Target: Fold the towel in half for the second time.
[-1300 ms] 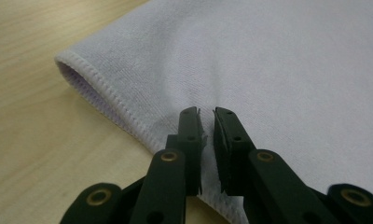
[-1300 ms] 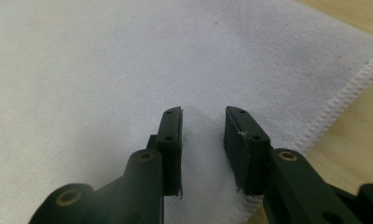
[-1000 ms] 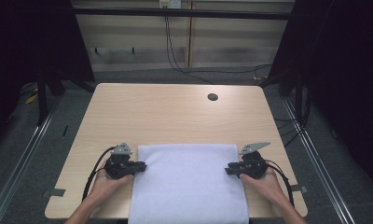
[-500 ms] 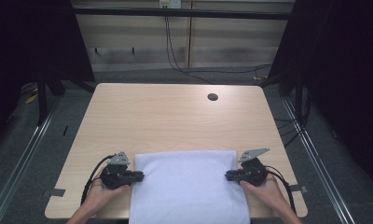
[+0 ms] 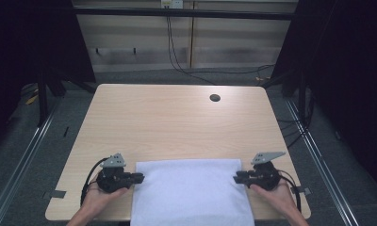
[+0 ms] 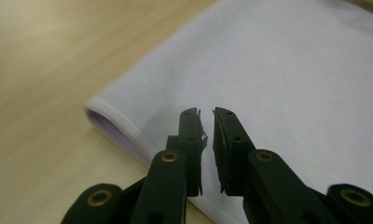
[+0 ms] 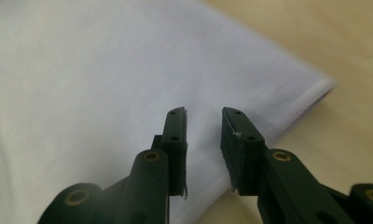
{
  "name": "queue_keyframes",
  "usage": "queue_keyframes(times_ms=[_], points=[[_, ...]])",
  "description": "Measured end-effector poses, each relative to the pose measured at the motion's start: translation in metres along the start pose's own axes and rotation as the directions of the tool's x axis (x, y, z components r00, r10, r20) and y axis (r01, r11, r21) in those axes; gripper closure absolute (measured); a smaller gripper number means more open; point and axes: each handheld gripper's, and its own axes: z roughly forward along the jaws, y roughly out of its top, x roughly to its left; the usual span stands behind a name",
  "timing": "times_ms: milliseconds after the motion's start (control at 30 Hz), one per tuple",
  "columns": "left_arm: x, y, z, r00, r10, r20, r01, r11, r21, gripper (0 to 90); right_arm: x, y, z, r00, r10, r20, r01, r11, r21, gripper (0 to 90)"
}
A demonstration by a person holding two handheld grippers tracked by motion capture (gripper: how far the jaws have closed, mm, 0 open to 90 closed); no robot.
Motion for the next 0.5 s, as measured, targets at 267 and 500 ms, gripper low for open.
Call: queue_keyframes(times_ms=[267,500], points=[[0.043,0.020,0.013,0.9965,-0.065,-0.053,0.063,0.9972,-0.041,75.3,-0.043,0.034,0.016,0.9998,0.001,0.022,0.000,0.999,-0.046,68.5],[0.047,0.014,0.018,0.9948,-0.090,-0.047,0.089,0.9959,-0.014,65.0,-0.056,0.030,0.035,0.9996,0.025,0.012,-0.025,1.000,-0.006,64.4]])
